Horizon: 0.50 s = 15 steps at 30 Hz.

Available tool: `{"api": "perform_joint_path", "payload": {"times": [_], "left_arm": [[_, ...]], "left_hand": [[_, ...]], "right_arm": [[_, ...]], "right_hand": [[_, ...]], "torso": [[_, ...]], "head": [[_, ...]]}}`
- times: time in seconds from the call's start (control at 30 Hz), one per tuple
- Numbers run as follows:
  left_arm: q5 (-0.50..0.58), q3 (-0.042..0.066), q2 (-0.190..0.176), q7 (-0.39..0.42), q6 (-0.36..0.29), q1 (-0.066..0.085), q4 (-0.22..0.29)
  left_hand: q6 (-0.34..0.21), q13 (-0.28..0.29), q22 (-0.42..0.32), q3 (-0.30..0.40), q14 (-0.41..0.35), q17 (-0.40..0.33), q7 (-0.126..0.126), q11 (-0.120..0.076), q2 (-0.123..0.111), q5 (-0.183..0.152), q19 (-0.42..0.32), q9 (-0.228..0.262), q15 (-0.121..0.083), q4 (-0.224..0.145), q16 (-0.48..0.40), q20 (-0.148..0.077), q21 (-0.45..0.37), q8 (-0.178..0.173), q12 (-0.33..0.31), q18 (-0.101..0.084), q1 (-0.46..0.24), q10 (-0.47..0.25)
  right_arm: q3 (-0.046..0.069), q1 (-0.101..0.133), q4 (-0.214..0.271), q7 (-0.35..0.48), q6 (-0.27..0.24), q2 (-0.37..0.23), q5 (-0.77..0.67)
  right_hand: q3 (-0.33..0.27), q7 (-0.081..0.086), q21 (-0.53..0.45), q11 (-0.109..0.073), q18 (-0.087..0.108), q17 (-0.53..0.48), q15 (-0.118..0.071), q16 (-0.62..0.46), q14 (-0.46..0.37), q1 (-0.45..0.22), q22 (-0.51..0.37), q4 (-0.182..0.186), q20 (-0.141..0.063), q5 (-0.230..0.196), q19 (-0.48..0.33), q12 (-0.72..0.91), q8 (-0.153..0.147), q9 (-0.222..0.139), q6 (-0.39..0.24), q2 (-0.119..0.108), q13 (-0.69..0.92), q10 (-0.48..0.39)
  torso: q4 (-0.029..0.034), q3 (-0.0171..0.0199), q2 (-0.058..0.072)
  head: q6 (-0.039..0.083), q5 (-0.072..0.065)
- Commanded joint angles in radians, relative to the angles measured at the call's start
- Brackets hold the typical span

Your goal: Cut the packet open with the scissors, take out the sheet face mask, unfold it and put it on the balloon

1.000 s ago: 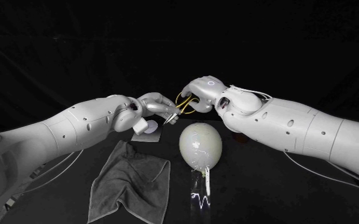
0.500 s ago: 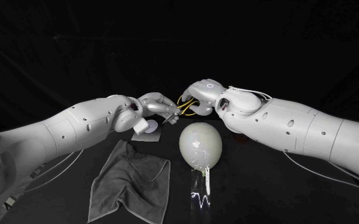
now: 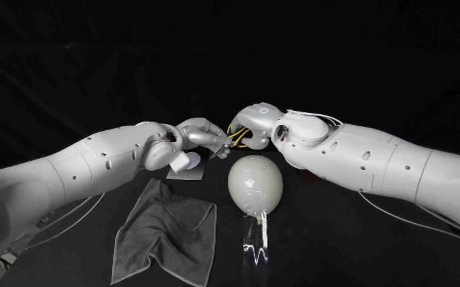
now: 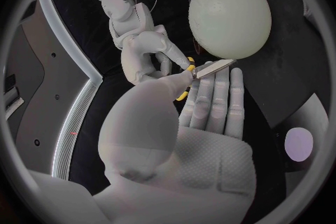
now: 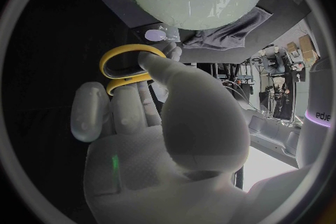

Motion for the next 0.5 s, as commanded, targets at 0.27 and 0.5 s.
{"api": "perform_joint_path", "payload": {"times": [0.27,0.5], "left_arm": [[-0.018,0.004,-0.010,0.041,0.036,0.024,0.058],[-0.039,0.005,-0.023,0.049,0.051,0.039,0.081]], "left_hand": [[0.008,0.002,0.012,0.073,-0.004,0.004,0.002,-0.004,0.009,0.002,-0.016,0.295,-0.003,-0.083,0.009,-0.003,0.023,0.000,0.007,-0.019,-0.001,0.007],[0.012,0.004,0.021,0.070,-0.003,0.007,0.001,-0.006,0.011,0.002,-0.023,0.300,-0.004,-0.086,0.013,-0.003,0.035,0.000,0.008,-0.019,0.000,0.011]], "right_arm": [[-0.003,-0.002,-0.001,-0.006,0.084,0.005,-0.049],[-0.004,-0.003,-0.002,-0.007,0.088,0.006,-0.067]], "right_hand": [[0.007,0.006,0.052,-0.001,-0.023,0.042,0.016,0.035,0.018,-0.023,0.070,0.015,0.006,-0.005,0.058,0.015,0.025,0.016,0.046,0.014,0.001,0.081],[0.017,0.012,0.071,0.003,-0.029,0.049,0.019,0.043,0.018,-0.030,0.096,0.027,0.010,-0.005,0.076,0.018,0.043,0.027,0.076,0.032,0.001,0.127]], "torso": [[-0.0002,0.0015,-0.001],[-0.0012,0.0024,0.000]], "head": [[-0.004,-0.001],[-0.005,-0.002]]}}
